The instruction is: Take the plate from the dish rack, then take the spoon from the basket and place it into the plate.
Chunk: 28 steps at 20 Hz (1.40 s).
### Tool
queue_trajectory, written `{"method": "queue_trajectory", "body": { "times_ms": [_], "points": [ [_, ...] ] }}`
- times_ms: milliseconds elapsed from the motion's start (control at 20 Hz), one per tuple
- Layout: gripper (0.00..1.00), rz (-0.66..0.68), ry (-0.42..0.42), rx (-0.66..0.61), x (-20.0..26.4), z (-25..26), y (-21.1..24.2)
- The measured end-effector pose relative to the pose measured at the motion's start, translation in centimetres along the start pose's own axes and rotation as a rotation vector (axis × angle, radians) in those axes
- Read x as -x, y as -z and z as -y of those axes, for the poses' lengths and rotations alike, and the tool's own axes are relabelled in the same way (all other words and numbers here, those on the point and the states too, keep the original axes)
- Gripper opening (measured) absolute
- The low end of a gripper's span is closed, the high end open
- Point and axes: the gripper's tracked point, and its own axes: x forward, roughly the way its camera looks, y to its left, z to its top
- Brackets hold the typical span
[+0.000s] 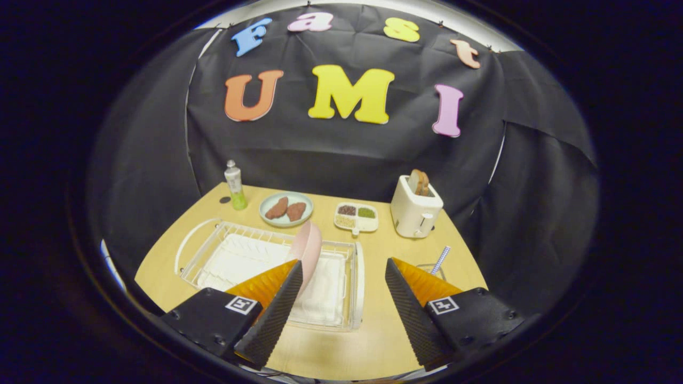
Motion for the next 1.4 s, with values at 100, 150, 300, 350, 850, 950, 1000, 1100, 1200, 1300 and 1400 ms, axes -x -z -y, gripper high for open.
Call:
{"method": "queue_trajectory", "body": {
  "times_ms": [100, 150, 300, 350, 850, 950, 1000, 1100, 1200, 1300, 1400],
  "points": [
    [0.97, -0.089, -0.030, -0.004, -1.9, -1.6, -0.5],
    [0.96, -0.119, -0.039, 0.007, -2.7, -2.1, -0.7],
    [0.92, -0.209, 0.043, 0.022, -5.0, -1.3, -1.1],
    [0.89, -0.236, 0.068, 0.031, -5.3, -1.7, -1.1],
    [0.17, -0.376, 0.303, 0.124, -6.5, -3.8, -1.5],
    [0.17, -0.398, 0.331, 0.148, -6.7, -3.8, -1.1],
    [0.16, -0.405, 0.347, 0.168, -6.9, -3.7, -0.9],
    [0.17, -0.415, 0.391, 0.199, -7.0, -3.3, -0.7],
    [0.16, -0.399, 0.402, 0.207, -6.8, -4.2, -0.8],
    [0.15, -0.382, 0.411, 0.232, -6.3, -4.9, -1.0],
    [0.12, -0.361, 0.446, 0.232, -5.7, -5.3, -1.2]
  ]
}}
